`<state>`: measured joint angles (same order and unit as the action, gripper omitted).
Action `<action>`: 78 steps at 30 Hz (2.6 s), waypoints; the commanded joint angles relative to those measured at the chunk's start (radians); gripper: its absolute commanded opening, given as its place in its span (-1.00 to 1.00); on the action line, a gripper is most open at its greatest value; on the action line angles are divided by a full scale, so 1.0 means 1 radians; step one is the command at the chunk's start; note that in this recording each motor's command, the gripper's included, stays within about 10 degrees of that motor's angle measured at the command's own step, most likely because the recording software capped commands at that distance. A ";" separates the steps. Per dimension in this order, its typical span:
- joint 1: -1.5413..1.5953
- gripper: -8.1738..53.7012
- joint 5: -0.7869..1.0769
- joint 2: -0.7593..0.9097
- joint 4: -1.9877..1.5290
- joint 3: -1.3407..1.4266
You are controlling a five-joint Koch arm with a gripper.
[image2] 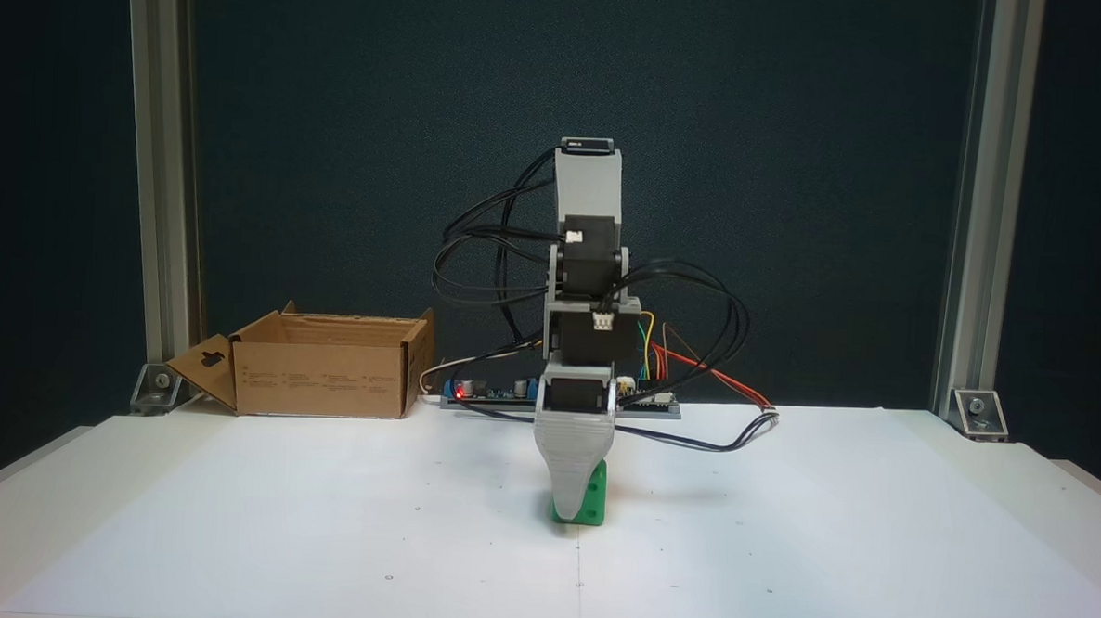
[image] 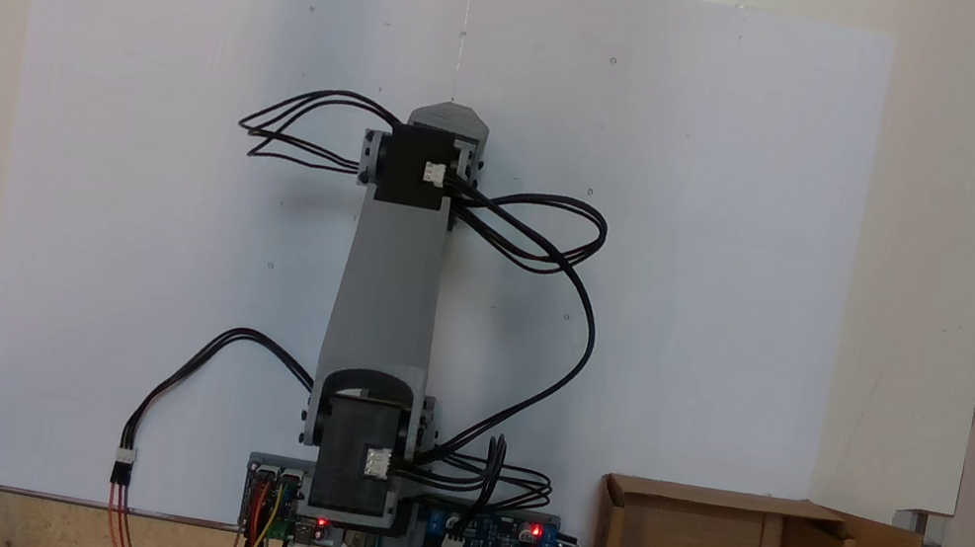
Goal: Grasp a green dice and put it in the bin.
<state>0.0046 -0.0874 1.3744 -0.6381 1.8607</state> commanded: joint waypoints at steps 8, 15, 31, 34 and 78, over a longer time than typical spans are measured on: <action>0.008 0.61 -0.032 -0.021 0.002 -0.014; 0.014 0.57 -0.032 -0.061 0.038 -0.014; -0.003 0.54 -0.023 -0.063 0.058 -0.014; -0.014 0.54 -0.018 -0.063 0.066 -0.014; -0.052 -0.36 -0.028 0.272 -0.723 -0.712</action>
<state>-0.0383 -0.0874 1.6122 -1.2947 1.1965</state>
